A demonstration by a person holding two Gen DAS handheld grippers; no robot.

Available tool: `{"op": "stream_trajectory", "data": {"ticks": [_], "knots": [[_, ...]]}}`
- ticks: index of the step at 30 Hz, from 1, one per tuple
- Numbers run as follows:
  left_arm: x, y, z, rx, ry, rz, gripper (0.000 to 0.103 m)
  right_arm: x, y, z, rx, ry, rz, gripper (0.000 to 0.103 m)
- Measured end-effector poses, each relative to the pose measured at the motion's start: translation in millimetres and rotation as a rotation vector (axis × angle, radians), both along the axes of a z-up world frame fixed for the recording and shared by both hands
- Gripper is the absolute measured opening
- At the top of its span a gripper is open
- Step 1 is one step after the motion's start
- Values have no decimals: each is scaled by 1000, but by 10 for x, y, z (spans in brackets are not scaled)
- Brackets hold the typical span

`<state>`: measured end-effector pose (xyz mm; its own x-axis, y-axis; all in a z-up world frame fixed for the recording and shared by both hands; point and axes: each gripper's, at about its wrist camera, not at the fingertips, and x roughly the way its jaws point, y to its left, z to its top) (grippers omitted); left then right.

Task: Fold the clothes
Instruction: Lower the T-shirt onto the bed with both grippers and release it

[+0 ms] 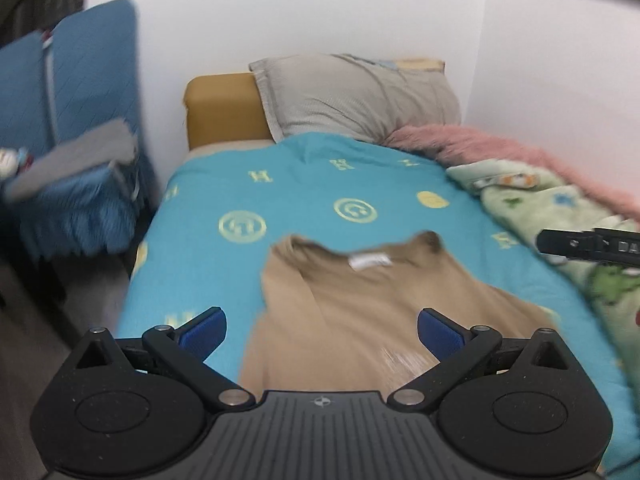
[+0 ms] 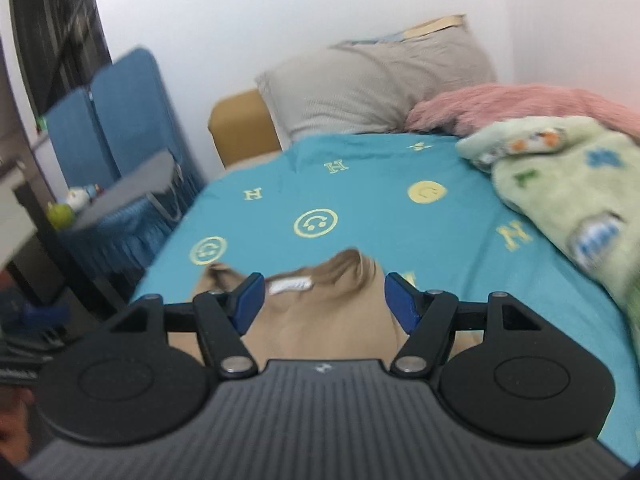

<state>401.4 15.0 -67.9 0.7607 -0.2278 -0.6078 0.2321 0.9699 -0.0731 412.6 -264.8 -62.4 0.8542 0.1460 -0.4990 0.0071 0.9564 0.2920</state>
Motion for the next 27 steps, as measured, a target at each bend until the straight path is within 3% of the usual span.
{"op": "stream_trajectory", "data": {"ticks": [3, 7, 11, 12, 15, 19, 22, 27], "knots": [[-639, 104, 43, -63, -4, 29, 102, -723, 31, 169, 14, -33, -15, 69], [-1333, 186, 62, -83, -23, 64, 101, -1508, 120, 340, -60, -64, -18, 69], [-1675, 336, -2, -130, 15, 123, 98, -2145, 102, 478, -2, -95, -49, 69], [-1727, 380, -20, -145, 25, 139, 98, -2270, 88, 483, 17, -113, -54, 74], [-1704, 525, -108, -209, 62, 185, 97, -2491, 42, 414, 49, -142, -66, 74], [-1474, 701, -347, -292, 141, 269, 86, -2509, -51, 264, 101, -114, -83, 74], [-1321, 806, -517, -320, 134, 348, 81, -2446, -122, 130, 138, -80, -105, 74], [-956, 850, -788, -340, 158, 396, 75, -2243, -164, -89, 201, -35, -131, 74]]}}
